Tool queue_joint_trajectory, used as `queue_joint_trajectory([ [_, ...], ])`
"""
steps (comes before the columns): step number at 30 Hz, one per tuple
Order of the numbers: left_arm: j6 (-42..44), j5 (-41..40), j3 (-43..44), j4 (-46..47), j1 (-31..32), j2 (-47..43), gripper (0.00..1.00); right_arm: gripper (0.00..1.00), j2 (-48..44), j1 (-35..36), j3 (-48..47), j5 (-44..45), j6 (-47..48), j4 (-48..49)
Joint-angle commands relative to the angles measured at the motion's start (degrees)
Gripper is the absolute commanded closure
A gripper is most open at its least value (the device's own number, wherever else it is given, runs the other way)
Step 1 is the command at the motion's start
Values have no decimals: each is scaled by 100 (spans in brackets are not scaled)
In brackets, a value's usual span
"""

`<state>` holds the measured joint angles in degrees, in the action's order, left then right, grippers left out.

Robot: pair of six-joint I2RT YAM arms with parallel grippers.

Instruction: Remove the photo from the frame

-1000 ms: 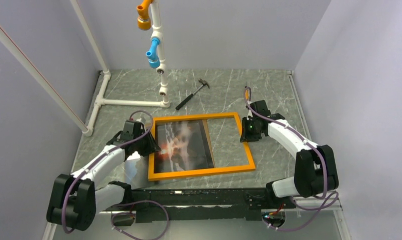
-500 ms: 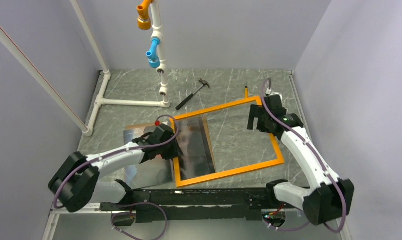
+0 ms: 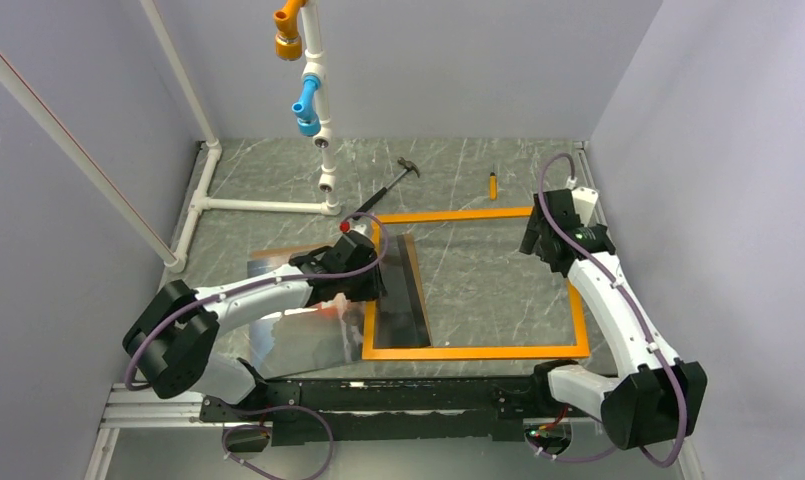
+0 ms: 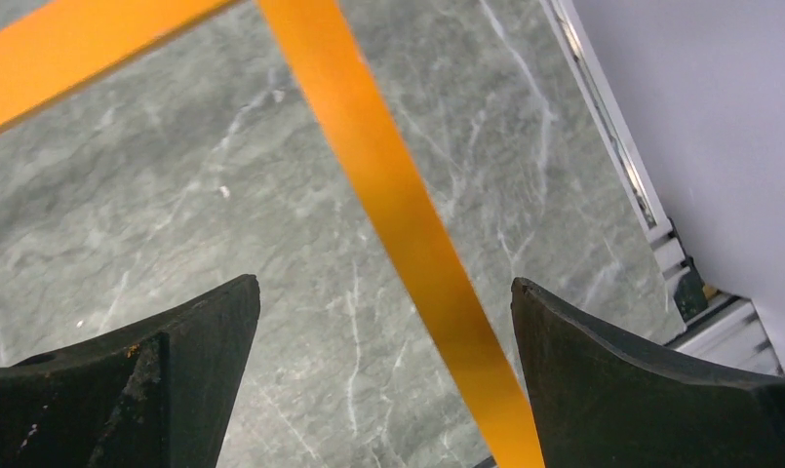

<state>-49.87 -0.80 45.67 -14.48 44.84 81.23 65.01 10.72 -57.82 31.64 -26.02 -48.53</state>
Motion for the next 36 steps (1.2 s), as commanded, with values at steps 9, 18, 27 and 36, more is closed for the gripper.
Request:
queue_joint_trajectory([
  [9,529,173,824,-212,37,179,100,0,-3,-556,393,-61,-200,223],
  [18,104,-653,1340,-1214,-71,301,100,0,-503,-220,268,-1665,394,706],
  [27,-908,-630,1456,-302,156,628,100,0,-239,840,-387,-1632,181,507],
  [36,-1387,-864,2843,-746,890,2074,100,0,-851,901,-735,-1443,-329,364],
])
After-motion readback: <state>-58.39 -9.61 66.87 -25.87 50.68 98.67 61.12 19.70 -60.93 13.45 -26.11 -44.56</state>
